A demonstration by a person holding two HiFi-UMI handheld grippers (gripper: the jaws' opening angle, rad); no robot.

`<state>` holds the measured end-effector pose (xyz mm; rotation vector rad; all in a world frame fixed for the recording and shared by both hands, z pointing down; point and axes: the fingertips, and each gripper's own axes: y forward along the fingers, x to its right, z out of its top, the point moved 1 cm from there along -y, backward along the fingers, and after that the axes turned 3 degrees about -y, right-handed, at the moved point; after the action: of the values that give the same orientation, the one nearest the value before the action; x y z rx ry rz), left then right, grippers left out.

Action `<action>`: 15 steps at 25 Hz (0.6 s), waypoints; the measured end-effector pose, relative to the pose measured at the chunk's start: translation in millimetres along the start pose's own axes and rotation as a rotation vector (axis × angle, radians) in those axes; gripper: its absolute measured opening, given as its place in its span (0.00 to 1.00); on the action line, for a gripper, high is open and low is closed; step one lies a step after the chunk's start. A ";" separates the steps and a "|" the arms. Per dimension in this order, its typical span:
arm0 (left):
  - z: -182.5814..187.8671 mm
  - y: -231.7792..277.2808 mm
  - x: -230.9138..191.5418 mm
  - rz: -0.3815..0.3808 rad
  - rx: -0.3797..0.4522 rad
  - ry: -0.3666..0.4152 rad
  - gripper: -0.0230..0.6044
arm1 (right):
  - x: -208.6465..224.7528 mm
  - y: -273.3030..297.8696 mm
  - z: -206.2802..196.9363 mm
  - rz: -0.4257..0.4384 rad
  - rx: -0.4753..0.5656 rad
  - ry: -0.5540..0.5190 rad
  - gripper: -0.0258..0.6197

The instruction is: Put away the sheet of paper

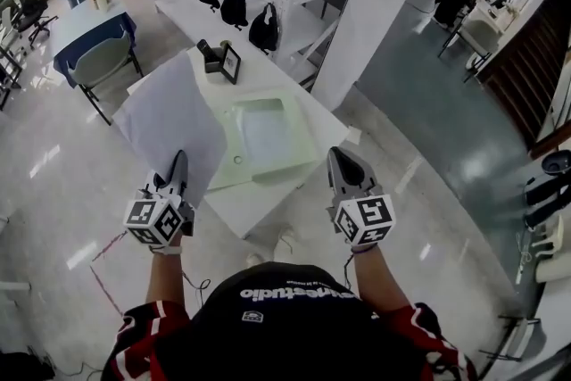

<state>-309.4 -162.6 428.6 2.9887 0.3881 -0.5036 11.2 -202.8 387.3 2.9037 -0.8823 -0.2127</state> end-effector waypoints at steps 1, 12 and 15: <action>-1.7 2.6 0.5 -0.003 -0.003 -0.009 0.04 | 1.7 1.0 -1.8 0.001 -0.001 0.002 0.03; -12.3 43.1 10.6 -0.057 -0.065 -0.113 0.04 | 16.0 25.4 -6.0 0.038 0.006 0.027 0.03; -21.2 56.0 10.5 -0.075 -0.103 -0.126 0.04 | 19.4 28.6 -7.8 0.040 -0.002 0.024 0.03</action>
<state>-278.5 -211.5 447.5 2.8345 0.5001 -0.6537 12.9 -236.9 396.8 2.8773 -0.9352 -0.1754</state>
